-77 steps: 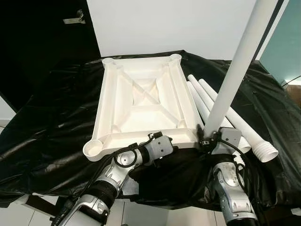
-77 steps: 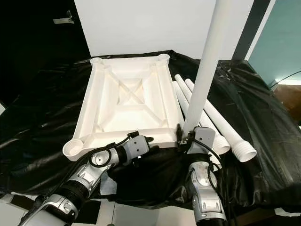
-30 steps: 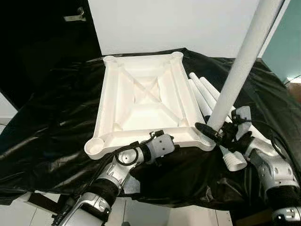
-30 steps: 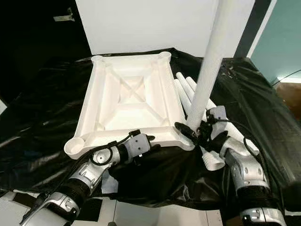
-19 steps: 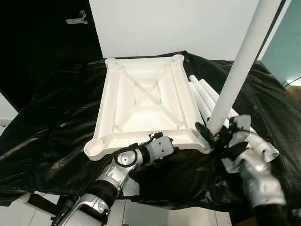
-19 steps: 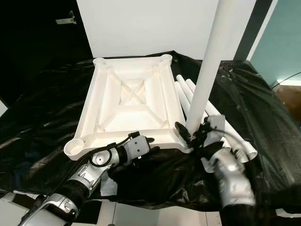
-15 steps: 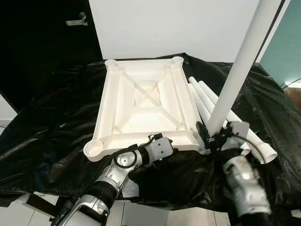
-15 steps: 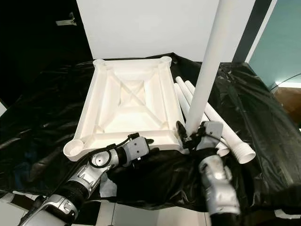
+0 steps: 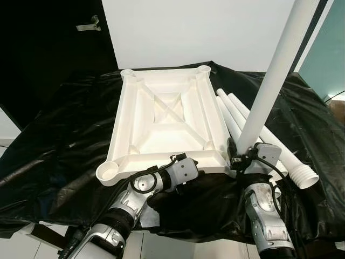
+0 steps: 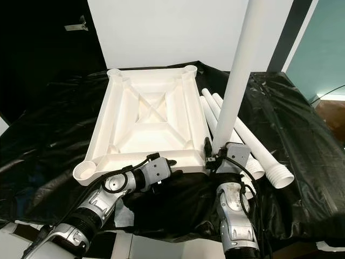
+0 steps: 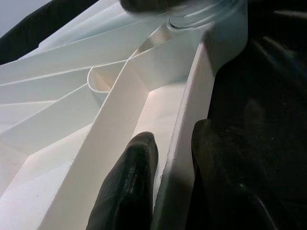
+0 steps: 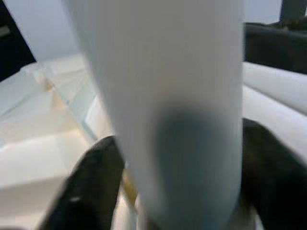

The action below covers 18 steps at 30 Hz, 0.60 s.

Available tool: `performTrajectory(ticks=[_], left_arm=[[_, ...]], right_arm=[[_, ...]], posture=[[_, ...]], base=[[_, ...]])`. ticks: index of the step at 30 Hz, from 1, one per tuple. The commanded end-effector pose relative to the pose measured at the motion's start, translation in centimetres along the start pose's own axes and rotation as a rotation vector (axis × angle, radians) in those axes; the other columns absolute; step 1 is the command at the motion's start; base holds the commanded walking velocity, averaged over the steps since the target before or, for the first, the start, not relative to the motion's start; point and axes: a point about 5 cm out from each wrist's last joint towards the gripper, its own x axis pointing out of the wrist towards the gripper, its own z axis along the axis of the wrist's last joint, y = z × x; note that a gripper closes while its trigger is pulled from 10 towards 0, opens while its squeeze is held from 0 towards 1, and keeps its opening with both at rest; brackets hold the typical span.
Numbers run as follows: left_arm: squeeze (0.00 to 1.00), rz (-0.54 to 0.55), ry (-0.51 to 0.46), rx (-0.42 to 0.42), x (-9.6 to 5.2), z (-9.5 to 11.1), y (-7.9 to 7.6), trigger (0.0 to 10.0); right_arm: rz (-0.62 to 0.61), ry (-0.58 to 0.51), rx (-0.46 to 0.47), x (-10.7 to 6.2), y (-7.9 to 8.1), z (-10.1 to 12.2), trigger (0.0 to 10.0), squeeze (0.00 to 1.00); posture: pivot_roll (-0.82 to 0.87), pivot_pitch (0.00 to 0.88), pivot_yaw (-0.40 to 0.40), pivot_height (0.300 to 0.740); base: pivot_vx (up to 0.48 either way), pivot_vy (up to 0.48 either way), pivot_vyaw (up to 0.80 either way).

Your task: Building children table

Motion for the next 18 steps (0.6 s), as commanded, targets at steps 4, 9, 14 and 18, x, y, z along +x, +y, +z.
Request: performTrajectory(ticks=[4,9,14,18], left_arm=[[0.0,-0.066,0.152,-0.076,-0.4,-3.2,-2.6,10.0],[0.0,-0.064,0.156,-0.074,-0.5,-3.2,-2.4,10.0],[0.0,-0.068,0.157,-0.074,-0.4,-3.2,-2.4,10.0],[0.0,-0.07,0.15,-0.074,0.0,-2.9,-2.4,10.0]], right_arm=[[0.123,-0.001,-0.037,-0.2,1.7,-0.4,10.0,1.0],[0.364,0.044,-0.038,-0.7,1.1,-0.8,10.0,0.0],[0.478,0.062,-0.056,-0.6,-0.3,-0.2,10.0,0.0],[0.561,0.078,-0.085,-0.4,-1.6,0.5,10.0,0.0]], posture=[[-0.03,0.023,0.001,0.74],[-0.04,0.024,0.011,0.74],[-0.05,0.027,0.016,0.74],[-0.05,0.033,0.012,0.74]], base=[[0.0,0.0,0.0],[0.0,0.0,0.0],[0.0,0.0,0.0],[0.0,0.0,0.0]])
